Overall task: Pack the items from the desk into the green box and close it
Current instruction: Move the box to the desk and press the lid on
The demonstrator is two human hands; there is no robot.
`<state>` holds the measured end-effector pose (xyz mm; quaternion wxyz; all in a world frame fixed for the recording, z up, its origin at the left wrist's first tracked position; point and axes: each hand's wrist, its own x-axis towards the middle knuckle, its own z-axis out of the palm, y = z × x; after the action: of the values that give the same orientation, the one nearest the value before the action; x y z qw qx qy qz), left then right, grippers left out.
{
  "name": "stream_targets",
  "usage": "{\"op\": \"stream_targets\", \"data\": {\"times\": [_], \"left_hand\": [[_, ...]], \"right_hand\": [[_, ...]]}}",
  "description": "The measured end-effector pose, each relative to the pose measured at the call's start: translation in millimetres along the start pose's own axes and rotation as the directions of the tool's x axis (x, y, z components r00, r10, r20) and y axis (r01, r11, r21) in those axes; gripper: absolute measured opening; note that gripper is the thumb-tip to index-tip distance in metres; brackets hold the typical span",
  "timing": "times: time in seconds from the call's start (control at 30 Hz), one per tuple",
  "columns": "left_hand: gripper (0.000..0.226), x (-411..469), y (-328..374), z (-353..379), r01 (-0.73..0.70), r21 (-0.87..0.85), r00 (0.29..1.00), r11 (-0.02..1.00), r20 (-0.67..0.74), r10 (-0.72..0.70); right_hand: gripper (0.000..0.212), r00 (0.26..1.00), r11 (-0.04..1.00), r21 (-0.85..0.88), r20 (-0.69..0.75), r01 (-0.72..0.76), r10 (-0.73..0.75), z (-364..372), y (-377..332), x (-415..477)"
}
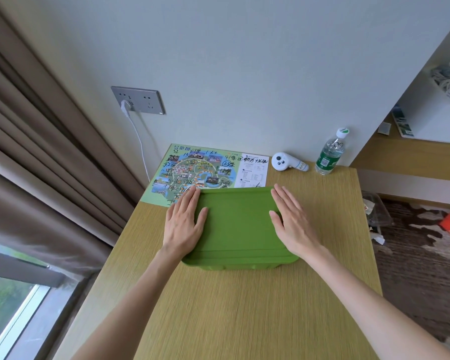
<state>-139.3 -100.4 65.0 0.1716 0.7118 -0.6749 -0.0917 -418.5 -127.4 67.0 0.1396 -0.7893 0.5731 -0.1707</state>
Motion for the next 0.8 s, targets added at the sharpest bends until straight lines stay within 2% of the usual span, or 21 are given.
{"op": "stream_targets", "data": {"times": [0.2, 0.4, 0.53, 0.8], "left_hand": [[0.059, -2.0, 9.6, -2.7, 0.005, 0.112, 0.999, 0.994, 0.038, -0.010], [0.059, 0.0, 50.8, 3.1, -0.180, 0.111, 0.981, 0.977, 0.097, 0.169], [0.057, -3.0, 52.7, 10.4, -0.177, 0.127, 0.980, 0.976, 0.118, 0.162], [0.059, -2.5, 48.0, 18.9, -0.187, 0.148, 0.979, 0.971, 0.105, 0.172]], "right_hand": [[0.056, 0.999, 0.953, -0.302, 0.032, -0.009, 0.019, 1.3, -14.5, -0.4], [0.062, 0.997, 0.957, -0.282, 0.048, 0.070, -0.059, 9.5, -37.8, -6.4], [0.064, 0.997, 0.960, -0.280, 0.072, 0.031, -0.012, 14.5, -37.3, -5.3], [0.066, 0.998, 0.960, -0.277, 0.041, 0.049, -0.039, 19.9, -33.6, -5.3]]}}
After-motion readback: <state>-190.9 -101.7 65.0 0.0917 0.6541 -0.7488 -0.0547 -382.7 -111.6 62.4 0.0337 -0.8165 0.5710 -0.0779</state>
